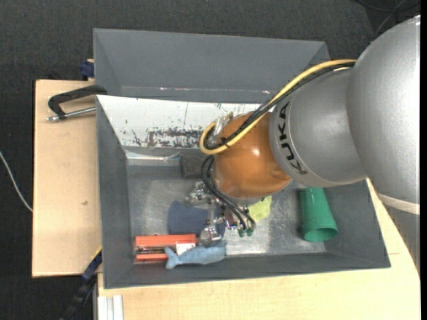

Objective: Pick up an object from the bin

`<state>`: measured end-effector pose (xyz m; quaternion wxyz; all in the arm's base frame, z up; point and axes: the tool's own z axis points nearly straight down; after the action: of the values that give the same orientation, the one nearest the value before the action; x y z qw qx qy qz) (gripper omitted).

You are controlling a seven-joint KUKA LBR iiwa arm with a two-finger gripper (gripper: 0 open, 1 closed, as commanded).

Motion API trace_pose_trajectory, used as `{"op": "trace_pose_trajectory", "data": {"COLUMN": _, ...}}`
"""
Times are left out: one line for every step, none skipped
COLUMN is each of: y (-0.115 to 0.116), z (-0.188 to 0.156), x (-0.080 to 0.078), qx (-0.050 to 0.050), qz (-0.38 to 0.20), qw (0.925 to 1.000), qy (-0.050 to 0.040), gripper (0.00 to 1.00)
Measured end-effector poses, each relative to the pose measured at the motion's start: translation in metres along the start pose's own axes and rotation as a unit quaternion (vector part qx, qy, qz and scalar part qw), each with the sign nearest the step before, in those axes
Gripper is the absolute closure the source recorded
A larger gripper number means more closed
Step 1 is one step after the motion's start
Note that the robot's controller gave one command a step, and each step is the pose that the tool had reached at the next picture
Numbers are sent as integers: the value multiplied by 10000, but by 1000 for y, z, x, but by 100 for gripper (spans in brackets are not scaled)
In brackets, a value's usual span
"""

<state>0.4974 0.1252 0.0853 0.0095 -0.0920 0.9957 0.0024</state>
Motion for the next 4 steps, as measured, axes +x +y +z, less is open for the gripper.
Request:
{"op": "trace_pose_trajectory", "data": {"y": 5, "z": 11, "x": -1, "qx": 27, "qz": 207, "qw": 9998, "qy": -7, "gripper": 100}}
{"op": "trace_pose_trajectory", "data": {"y": 5, "z": 11, "x": 0, "qx": 28, "qz": 210, "qw": 9998, "qy": 4, "gripper": 100}}
{"op": "trace_pose_trajectory", "data": {"y": 5, "z": 6, "x": 1, "qx": 29, "qz": 210, "qw": 9998, "qy": 41, "gripper": 100}}
{"op": "trace_pose_trajectory", "data": {"y": 6, "z": -15, "x": 2, "qx": 23, "qz": 212, "qw": 9997, "qy": 70, "gripper": 100}}
